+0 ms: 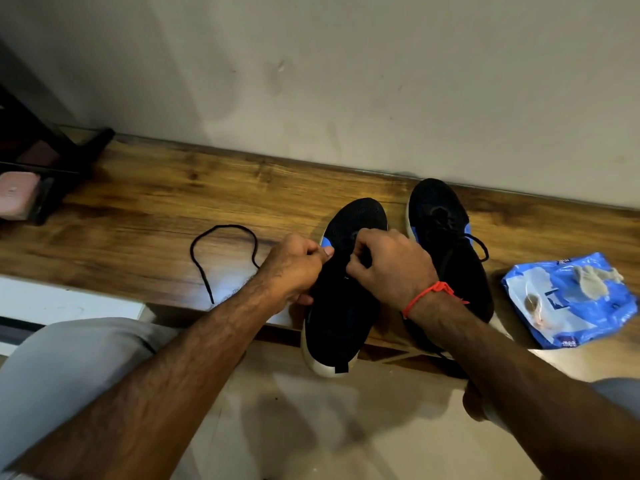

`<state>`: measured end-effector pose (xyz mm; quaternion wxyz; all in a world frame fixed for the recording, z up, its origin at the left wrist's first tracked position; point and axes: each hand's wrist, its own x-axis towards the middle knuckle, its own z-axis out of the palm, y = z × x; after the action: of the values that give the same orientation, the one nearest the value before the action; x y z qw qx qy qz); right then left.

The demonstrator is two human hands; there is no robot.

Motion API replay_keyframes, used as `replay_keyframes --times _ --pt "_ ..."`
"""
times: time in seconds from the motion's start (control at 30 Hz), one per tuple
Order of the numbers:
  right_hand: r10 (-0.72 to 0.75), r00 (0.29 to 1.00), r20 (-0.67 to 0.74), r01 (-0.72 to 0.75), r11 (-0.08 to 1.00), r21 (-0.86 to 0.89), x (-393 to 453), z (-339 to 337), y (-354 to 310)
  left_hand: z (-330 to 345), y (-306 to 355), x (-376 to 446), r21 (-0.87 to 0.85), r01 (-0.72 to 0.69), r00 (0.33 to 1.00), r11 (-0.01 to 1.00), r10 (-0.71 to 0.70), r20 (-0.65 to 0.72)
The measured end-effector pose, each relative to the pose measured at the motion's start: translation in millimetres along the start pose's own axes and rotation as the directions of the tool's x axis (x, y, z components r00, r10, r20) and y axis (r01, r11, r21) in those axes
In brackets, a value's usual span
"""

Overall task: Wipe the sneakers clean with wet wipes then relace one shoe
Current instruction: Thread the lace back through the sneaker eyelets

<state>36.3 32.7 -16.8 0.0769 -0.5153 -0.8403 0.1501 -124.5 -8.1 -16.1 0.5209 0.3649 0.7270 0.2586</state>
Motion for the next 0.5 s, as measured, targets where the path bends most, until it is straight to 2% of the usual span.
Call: replay_keyframes --times 0.2,0.37,0.5 --pt "-0.076 0.996 0.055 0.078 0.997 -0.03 1.9 5.8 -0.4 -0.1 2.7 -3.3 0.017 -0.001 1.0 1.0 0.001 -0.008" --pt "-0.135 0.985 0.109 0.122 0.986 0.117 -0.6 4.0 4.2 -1.0 5.8 -5.5 0.009 -0.008 1.0 1.0 0.008 0.014" --pt "-0.153 0.982 0.114 0.139 0.983 0.123 -0.2 1.7 7.8 -0.7 6.0 -6.3 0.013 -0.022 0.999 1.0 0.022 0.027"
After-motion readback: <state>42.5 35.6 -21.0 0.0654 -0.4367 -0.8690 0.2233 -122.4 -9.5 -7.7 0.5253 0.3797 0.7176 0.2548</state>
